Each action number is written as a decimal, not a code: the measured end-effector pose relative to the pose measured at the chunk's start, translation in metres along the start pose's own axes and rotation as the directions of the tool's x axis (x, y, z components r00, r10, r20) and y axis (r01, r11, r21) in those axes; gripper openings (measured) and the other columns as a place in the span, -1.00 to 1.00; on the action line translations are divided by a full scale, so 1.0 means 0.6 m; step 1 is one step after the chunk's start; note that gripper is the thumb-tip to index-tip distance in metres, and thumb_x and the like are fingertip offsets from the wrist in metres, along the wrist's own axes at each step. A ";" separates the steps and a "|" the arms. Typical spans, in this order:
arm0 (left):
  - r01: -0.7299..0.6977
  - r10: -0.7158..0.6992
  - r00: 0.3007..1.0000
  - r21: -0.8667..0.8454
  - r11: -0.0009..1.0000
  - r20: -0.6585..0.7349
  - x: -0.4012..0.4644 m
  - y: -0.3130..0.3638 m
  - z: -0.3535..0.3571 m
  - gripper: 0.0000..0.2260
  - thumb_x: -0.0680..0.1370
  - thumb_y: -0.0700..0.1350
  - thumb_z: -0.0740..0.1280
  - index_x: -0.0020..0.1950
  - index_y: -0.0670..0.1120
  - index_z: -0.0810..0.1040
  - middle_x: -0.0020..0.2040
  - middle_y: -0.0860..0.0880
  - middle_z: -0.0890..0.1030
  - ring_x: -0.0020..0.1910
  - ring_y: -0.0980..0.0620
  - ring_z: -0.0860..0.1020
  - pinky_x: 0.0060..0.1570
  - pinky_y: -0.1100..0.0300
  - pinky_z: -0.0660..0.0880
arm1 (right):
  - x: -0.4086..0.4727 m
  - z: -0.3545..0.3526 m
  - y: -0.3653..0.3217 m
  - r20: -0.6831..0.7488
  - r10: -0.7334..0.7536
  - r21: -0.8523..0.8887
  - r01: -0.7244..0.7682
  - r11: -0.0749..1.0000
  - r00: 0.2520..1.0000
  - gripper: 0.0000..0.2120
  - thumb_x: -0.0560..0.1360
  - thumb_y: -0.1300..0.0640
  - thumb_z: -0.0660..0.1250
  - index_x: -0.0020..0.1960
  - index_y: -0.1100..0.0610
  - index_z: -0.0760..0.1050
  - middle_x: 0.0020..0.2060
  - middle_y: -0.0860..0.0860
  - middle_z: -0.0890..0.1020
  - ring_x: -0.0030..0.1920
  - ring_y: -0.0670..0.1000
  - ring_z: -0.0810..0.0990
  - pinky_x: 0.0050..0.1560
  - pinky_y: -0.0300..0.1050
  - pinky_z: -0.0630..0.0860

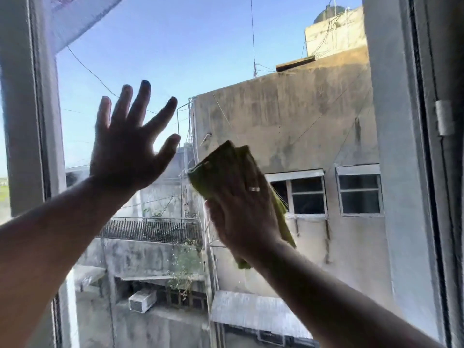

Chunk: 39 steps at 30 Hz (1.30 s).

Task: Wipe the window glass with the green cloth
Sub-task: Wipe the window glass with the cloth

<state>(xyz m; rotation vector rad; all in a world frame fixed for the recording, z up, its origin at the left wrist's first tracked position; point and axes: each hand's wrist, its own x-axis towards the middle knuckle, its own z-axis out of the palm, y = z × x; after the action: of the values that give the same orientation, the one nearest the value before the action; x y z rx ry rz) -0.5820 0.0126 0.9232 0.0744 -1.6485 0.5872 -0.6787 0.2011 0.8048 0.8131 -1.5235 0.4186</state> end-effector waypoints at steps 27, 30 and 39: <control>0.056 -0.057 0.998 0.017 0.998 0.032 -0.006 -0.074 -0.007 -0.47 0.66 0.23 -0.08 0.63 0.15 0.10 0.66 -0.19 0.08 0.63 -0.27 0.08 0.57 -0.25 0.01 | 0.081 -0.038 0.097 -0.044 0.286 -0.141 -0.290 0.947 0.957 -0.47 0.62 -0.11 0.02 0.58 -0.11 0.21 0.56 0.19 0.33 0.53 0.29 0.28 0.45 0.21 0.34; 0.047 -0.047 0.999 0.022 0.999 0.022 -0.005 -0.075 -0.008 -0.46 0.66 0.25 -0.11 0.63 0.15 0.11 0.65 -0.19 0.09 0.62 -0.28 0.10 0.56 -0.26 0.03 | -0.028 0.027 -0.102 0.100 -0.118 -0.007 0.119 0.993 0.988 -0.48 0.58 -0.04 0.12 0.54 -0.15 0.29 0.57 0.05 0.35 0.60 0.21 0.21 0.60 0.15 0.05; 0.023 -0.023 0.999 0.002 1.000 -0.030 -0.003 -0.085 0.002 -0.48 0.66 0.22 -0.02 0.62 0.15 0.10 0.65 -0.21 0.11 0.61 -0.28 0.11 0.55 -0.25 0.02 | -0.057 -0.044 0.191 0.033 -0.069 -0.051 0.071 0.996 0.997 -0.38 0.64 -0.13 0.07 0.66 -0.13 -0.03 0.66 0.02 0.14 0.64 0.18 0.16 0.64 0.06 0.14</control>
<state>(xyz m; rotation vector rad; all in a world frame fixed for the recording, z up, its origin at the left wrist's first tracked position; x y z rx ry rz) -0.5633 -0.0327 0.9382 0.0858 -1.6159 0.5706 -0.7421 0.3057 0.7987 0.8329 -1.5236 0.3145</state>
